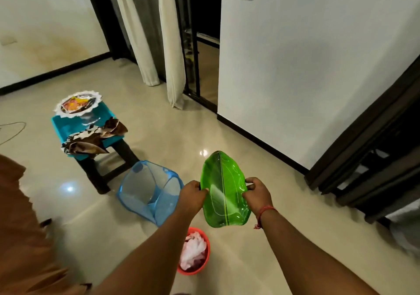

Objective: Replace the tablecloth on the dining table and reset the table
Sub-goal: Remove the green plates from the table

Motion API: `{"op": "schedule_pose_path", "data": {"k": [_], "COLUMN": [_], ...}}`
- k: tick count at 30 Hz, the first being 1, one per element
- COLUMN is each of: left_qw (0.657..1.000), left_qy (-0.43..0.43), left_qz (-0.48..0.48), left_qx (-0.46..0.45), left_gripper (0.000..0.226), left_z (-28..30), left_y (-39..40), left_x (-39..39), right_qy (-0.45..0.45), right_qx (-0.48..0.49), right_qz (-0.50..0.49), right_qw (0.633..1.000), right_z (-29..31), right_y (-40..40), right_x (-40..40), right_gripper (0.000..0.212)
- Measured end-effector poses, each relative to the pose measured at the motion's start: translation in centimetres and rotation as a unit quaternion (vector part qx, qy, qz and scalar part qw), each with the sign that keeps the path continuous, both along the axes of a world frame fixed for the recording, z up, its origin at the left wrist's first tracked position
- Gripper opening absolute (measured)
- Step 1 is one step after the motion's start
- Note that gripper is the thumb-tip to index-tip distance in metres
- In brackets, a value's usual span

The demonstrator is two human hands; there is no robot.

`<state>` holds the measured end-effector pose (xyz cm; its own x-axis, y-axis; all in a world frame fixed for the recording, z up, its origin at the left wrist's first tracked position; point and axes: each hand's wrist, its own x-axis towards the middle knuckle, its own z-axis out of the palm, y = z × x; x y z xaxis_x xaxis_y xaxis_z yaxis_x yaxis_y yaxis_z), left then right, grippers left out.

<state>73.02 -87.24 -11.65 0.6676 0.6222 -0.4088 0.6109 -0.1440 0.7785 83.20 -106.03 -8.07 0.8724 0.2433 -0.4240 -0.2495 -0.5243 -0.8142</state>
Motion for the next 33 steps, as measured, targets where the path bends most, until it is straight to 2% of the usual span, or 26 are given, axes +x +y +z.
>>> {"op": "schedule_pose_path", "data": {"k": [3, 11, 16, 21, 24, 30, 33], "left_qw": [0.998, 0.989, 0.989, 0.993, 0.993, 0.981, 0.972], "left_qy": [-0.011, -0.027, -0.022, -0.026, -0.021, -0.034, -0.014], "left_qz": [0.035, 0.065, 0.05, 0.039, 0.058, 0.156, 0.217], "left_qx": [-0.052, -0.128, -0.139, -0.111, -0.104, -0.107, -0.09], "left_gripper": [0.021, 0.029, 0.015, 0.01, 0.009, 0.011, 0.025], "left_z": [0.4, 0.0, -0.2, 1.2, 1.4, 1.6, 2.2], "left_y": [-1.7, -1.2, 3.0, 10.0, 14.9, 25.8, 31.2], "left_x": [3.9, 17.5, 28.4, 37.4, 41.2, 47.6, 49.1], "right_qy": [0.008, 0.016, 0.012, -0.003, 0.007, 0.006, 0.017], "right_qx": [0.009, -0.003, -0.027, -0.024, -0.025, 0.006, 0.003], "right_qz": [-0.014, -0.016, -0.02, -0.008, 0.039, 0.147, 0.232], "right_qw": [1.0, 1.0, 0.999, 1.0, 0.999, 0.989, 0.973], "right_z": [-0.5, -2.1, -2.1, -1.2, -1.4, -1.8, -2.3], "right_y": [-1.4, -0.8, 3.1, 10.0, 15.1, 29.3, 37.1], "right_x": [4.1, 16.8, 27.9, 37.5, 42.3, 53.1, 56.9], "right_gripper": [0.043, 0.04, 0.042, 0.042, 0.041, 0.041, 0.04]}}
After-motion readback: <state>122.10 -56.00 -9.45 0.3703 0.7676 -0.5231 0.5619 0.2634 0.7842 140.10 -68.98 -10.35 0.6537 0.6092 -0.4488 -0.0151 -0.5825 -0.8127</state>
